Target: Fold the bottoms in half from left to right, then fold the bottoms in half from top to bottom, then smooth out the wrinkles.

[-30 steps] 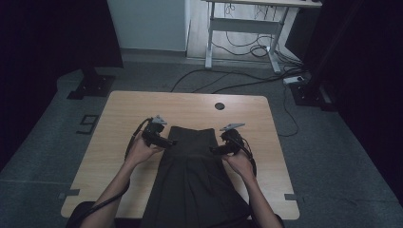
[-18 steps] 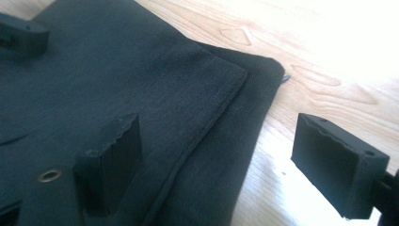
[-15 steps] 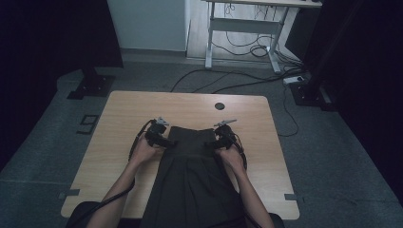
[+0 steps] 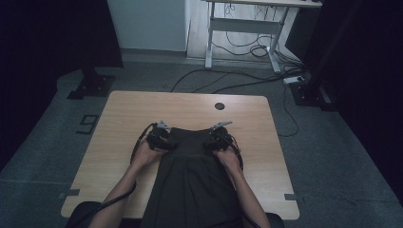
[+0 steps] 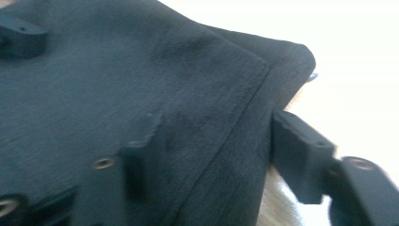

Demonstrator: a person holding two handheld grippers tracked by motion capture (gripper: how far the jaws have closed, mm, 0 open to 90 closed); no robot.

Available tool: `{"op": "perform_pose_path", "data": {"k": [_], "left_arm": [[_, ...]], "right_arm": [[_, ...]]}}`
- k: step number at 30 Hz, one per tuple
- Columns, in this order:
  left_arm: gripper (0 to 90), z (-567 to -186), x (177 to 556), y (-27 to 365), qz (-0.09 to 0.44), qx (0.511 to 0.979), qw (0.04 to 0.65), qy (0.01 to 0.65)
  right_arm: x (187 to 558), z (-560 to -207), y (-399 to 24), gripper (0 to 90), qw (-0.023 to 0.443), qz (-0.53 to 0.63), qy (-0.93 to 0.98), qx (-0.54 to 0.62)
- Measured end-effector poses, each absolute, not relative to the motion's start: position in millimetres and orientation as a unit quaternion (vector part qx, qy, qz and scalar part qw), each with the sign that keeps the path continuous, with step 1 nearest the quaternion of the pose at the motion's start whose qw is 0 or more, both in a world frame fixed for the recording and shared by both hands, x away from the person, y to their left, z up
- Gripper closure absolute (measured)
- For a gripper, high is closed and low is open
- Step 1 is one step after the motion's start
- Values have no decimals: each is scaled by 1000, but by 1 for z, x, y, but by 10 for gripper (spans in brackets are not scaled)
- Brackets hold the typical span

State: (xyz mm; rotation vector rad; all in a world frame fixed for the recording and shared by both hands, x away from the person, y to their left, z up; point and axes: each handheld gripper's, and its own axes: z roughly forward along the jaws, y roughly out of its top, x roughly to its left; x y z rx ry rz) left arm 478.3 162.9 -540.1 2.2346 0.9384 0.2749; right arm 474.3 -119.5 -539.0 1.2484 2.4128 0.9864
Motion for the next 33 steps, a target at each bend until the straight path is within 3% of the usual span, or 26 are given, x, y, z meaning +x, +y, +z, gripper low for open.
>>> {"op": "perform_pose_path", "data": {"k": [6, 14, 17, 18, 20, 24, 28, 33], "left_arm": [[343, -537, 480, 163, 103, 863, 335, 364], [299, -533, 486, 173, 99, 859, 326, 383], [382, -536, 482, 168, 92, 859, 339, 374], [459, -536, 482, 168, 92, 859, 339, 374], [494, -535, 481, 167, 87, 859, 337, 375], [733, -533, 481, 165, 81, 863, 340, 366], [799, -523, 481, 164, 94, 863, 351, 349], [812, -502, 484, 164, 114, 854, 377, 341]], "right_arm": [[471, -536, -117, 681, 99, 345, 832, 422], [472, -535, -115, 704, 97, 339, 840, 413], [471, -535, -115, 721, 96, 341, 839, 412], [471, -535, -115, 721, 96, 341, 839, 412], [469, -533, -112, 752, 106, 333, 845, 405], [467, -530, -110, 771, 118, 324, 852, 394], [466, -523, -111, 777, 121, 330, 851, 389], [467, -506, -117, 779, 131, 348, 844, 387]]}}
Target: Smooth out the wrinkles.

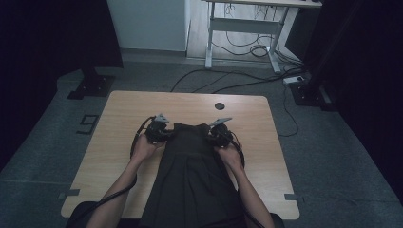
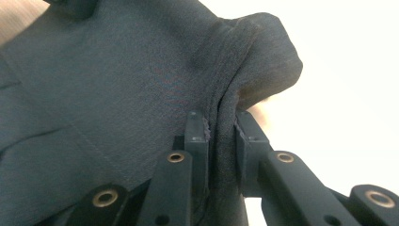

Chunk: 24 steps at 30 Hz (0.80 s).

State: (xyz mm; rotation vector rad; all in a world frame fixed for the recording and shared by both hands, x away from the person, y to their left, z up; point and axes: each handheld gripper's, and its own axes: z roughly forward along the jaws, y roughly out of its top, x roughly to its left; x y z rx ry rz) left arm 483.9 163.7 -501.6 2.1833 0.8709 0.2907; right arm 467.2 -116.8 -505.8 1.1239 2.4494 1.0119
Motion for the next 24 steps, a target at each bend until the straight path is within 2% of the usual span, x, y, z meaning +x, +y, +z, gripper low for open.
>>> {"op": "perform_pose_path", "data": {"k": [14, 19, 22, 24], "left_arm": [[819, -421, 498, 157, 200, 825, 437, 298], [821, -382, 488, 160, 249, 795, 482, 272], [821, -380, 472, 159, 279, 801, 471, 241], [822, -388, 462, 159, 282, 804, 469, 233]], "right_arm": [[478, -428, -127, 783, 212, 374, 828, 360], [469, -388, -134, 784, 254, 424, 800, 339], [457, -378, -138, 784, 265, 442, 792, 326], [449, -383, -140, 784, 263, 443, 795, 320]]}}
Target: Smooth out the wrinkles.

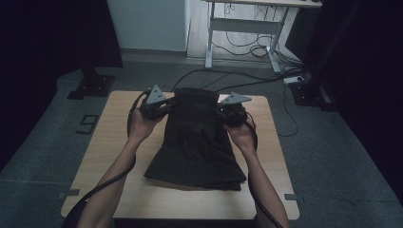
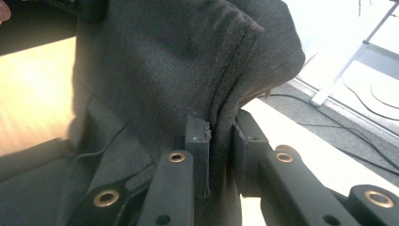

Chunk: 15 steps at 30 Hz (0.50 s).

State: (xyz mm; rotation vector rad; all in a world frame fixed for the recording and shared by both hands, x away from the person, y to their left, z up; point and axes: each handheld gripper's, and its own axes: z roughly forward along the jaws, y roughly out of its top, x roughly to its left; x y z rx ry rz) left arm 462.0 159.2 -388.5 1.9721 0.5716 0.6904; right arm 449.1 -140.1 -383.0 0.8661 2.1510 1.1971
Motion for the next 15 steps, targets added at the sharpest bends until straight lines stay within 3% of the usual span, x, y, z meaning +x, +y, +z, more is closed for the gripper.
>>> {"op": "perform_pose_path", "data": {"k": [15], "left_arm": [[843, -444, 407, 173, 217, 822, 476, 226]], "right_arm": [[388, -437, -148, 785, 190, 453, 812, 315]]}}
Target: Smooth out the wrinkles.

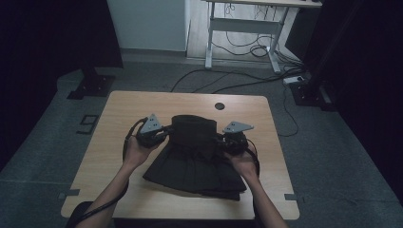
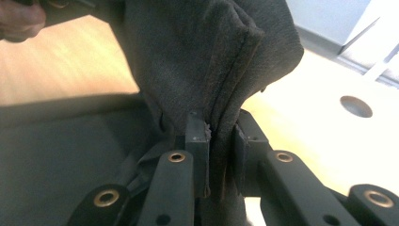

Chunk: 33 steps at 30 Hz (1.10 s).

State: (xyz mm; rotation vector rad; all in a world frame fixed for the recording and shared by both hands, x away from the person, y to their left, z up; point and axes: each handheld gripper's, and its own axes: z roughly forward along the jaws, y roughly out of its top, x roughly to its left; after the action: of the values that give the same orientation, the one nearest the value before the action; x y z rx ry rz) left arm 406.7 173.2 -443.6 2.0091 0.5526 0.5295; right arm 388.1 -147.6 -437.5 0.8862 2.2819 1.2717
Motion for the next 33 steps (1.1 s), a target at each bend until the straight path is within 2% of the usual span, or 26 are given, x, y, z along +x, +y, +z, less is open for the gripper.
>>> {"op": "perform_pose_path", "data": {"k": [6, 20, 23, 24, 26, 28, 31, 33], "left_arm": [[846, -458, 388, 177, 178, 841, 463, 219], [830, -513, 349, 173, 100, 870, 433, 215], [736, -514, 351, 178, 78, 866, 438, 226], [651, -512, 351, 181, 72, 866, 438, 229], [556, -508, 350, 188, 71, 866, 439, 228], [460, -507, 348, 197, 72, 869, 432, 228], [389, -509, 347, 208, 76, 875, 419, 231], [367, -509, 346, 215, 85, 881, 405, 232]], "right_arm": [[373, -451, -148, 785, 159, 448, 820, 319], [335, -507, -157, 778, 98, 416, 844, 325], [333, -515, -162, 749, 83, 431, 836, 331], [332, -516, -165, 695, 74, 439, 831, 333], [332, -516, -170, 563, 67, 442, 831, 331], [329, -514, -176, 477, 68, 443, 835, 320], [322, -512, -185, 382, 81, 427, 846, 309], [318, -513, -194, 375, 87, 405, 853, 318]]}}
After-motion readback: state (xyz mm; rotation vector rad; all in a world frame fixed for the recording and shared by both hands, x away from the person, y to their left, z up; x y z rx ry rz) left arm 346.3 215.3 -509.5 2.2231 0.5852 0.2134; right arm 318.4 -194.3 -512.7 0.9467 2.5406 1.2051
